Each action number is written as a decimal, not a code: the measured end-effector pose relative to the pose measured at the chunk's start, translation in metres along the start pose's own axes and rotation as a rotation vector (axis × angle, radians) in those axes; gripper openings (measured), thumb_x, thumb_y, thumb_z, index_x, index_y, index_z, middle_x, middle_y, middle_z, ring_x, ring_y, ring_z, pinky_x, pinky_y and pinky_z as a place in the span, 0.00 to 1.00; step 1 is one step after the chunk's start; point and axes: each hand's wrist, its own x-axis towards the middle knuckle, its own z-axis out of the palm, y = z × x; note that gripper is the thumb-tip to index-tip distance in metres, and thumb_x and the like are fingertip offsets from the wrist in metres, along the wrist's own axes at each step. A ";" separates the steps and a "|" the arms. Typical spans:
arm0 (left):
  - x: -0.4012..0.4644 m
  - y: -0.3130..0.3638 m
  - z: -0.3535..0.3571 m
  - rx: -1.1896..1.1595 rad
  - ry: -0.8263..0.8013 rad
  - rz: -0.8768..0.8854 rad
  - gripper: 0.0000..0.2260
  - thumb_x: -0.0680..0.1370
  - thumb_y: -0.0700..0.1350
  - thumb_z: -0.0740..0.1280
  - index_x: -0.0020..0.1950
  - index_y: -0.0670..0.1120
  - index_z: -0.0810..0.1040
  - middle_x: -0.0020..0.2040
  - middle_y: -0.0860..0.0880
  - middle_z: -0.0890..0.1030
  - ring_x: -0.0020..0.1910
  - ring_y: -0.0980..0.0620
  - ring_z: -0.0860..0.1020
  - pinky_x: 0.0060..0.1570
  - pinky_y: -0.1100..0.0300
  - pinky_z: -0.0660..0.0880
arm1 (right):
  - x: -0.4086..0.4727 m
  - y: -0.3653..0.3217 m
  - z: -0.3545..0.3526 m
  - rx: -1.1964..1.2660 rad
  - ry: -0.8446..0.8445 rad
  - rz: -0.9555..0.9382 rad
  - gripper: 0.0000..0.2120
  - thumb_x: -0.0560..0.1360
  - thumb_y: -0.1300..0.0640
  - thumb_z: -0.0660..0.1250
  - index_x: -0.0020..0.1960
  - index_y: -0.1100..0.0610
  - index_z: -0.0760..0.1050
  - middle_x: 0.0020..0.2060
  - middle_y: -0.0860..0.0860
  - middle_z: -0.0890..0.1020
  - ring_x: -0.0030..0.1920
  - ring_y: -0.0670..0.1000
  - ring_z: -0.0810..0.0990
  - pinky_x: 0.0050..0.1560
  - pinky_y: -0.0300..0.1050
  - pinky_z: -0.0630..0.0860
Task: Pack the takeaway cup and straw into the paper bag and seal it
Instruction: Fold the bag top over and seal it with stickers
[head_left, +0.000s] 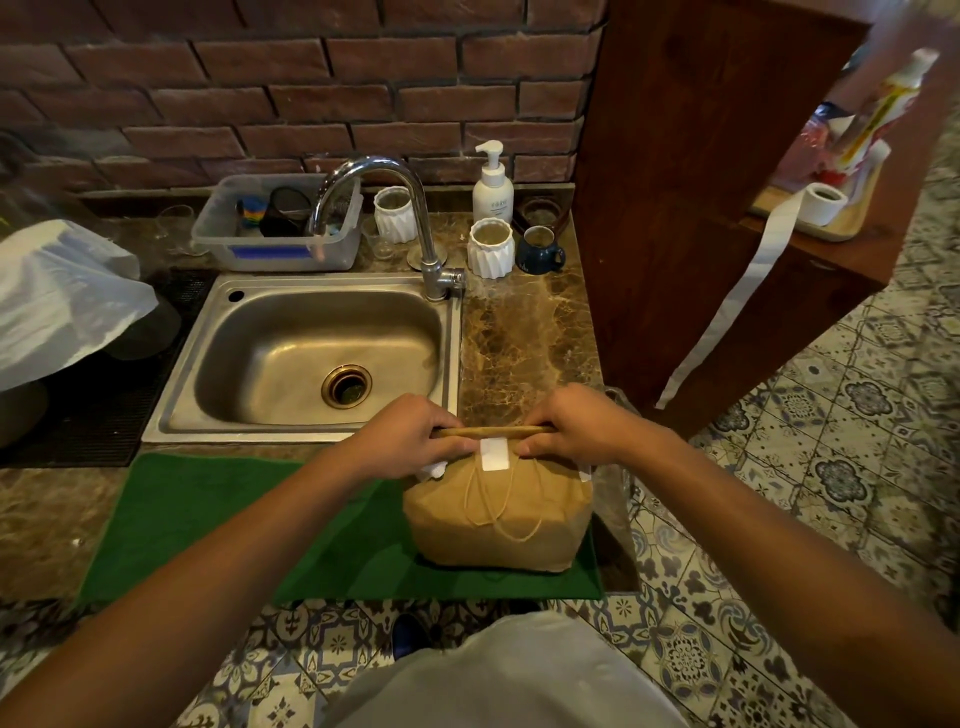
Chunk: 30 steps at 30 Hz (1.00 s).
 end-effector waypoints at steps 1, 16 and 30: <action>-0.004 -0.004 -0.002 -0.066 0.007 -0.051 0.11 0.77 0.55 0.72 0.44 0.49 0.87 0.34 0.48 0.83 0.33 0.51 0.80 0.33 0.51 0.76 | -0.004 0.004 0.000 0.022 0.015 0.013 0.12 0.77 0.43 0.71 0.53 0.50 0.86 0.40 0.44 0.83 0.41 0.47 0.81 0.43 0.50 0.78; -0.040 -0.019 0.006 -0.524 0.243 -0.233 0.09 0.80 0.43 0.70 0.42 0.51 0.86 0.36 0.55 0.85 0.37 0.62 0.79 0.40 0.66 0.74 | -0.039 0.039 0.021 0.597 0.366 0.166 0.03 0.76 0.50 0.74 0.46 0.49 0.85 0.38 0.49 0.85 0.39 0.48 0.82 0.42 0.47 0.77; -0.037 -0.007 0.028 -0.595 0.363 -0.332 0.08 0.78 0.50 0.72 0.48 0.47 0.87 0.43 0.43 0.86 0.45 0.42 0.82 0.47 0.49 0.77 | -0.060 0.035 0.062 0.853 0.743 0.384 0.06 0.80 0.54 0.71 0.49 0.54 0.85 0.42 0.49 0.87 0.46 0.52 0.84 0.50 0.48 0.79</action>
